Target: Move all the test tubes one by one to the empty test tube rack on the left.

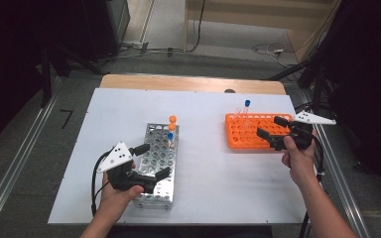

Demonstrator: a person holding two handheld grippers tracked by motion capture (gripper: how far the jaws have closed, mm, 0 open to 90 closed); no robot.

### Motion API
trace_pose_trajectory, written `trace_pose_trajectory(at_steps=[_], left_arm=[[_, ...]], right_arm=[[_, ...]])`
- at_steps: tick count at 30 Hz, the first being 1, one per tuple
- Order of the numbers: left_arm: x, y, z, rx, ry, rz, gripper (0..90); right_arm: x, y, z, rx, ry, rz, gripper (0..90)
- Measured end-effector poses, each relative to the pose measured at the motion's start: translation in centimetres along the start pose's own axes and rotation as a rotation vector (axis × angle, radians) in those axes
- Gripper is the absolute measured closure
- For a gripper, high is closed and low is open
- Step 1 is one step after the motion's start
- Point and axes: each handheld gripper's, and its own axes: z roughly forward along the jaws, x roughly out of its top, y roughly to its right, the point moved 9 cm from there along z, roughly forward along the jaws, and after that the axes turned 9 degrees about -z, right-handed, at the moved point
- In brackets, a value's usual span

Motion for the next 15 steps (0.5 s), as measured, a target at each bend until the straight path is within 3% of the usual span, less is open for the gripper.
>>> trace_pose_trajectory(at_steps=[6, 15], left_arm=[[-0.2, -0.1, -0.2, 0.001, -0.002, -0.004, 0.0], [-0.2, 0.0, -0.2, -0.001, -0.001, -0.006, 0.0]], right_arm=[[0.2, 1.6, 1.7, -0.040, -0.020, 0.029, 11.5], [-0.3, 2.9, 5.0, -0.056, -0.088, 0.033, 33.0]])
